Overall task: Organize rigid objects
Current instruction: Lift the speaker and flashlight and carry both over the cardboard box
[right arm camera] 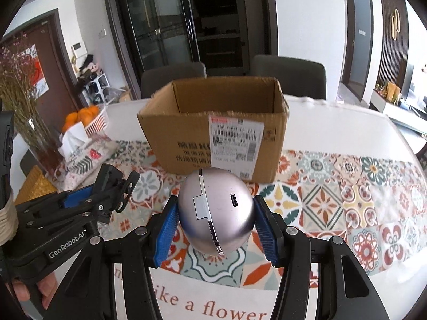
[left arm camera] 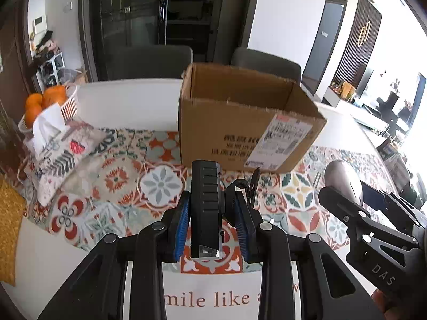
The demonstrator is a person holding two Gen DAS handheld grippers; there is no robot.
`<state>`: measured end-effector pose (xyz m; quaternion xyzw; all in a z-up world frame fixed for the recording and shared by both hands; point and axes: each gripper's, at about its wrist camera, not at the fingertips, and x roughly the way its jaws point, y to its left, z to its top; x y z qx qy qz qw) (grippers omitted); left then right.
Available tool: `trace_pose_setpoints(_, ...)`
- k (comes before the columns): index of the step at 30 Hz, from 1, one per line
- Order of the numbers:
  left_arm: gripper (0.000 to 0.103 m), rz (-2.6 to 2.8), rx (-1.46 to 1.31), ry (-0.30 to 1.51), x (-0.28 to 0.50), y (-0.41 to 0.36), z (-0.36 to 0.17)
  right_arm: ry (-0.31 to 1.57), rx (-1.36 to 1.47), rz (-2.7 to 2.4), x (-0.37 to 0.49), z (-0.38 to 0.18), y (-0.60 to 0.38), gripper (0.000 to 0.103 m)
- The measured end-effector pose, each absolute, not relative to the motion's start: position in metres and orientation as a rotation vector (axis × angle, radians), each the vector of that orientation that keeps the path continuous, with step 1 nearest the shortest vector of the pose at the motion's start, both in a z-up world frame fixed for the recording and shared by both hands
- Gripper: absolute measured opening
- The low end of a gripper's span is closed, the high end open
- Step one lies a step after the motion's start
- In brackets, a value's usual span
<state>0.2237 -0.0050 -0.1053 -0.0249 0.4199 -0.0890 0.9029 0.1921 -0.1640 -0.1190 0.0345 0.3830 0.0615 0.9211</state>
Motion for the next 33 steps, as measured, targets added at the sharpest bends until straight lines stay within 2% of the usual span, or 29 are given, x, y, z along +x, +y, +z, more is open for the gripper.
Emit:
trace_pose_setpoints(17, 0.031, -0.207, -0.033, 0.738, 0.25, -0.002, -0.049, 0.657, 0.049, 0.118, 0.216, -0.064, -0.157, 0.055)
trace_pose_setpoints(33, 0.031, -0.224, -0.014, 0.693, 0.299, -0.012, -0.028, 0.611, 0.073, 0.105, 0.259, -0.047, -0.164, 0.055)
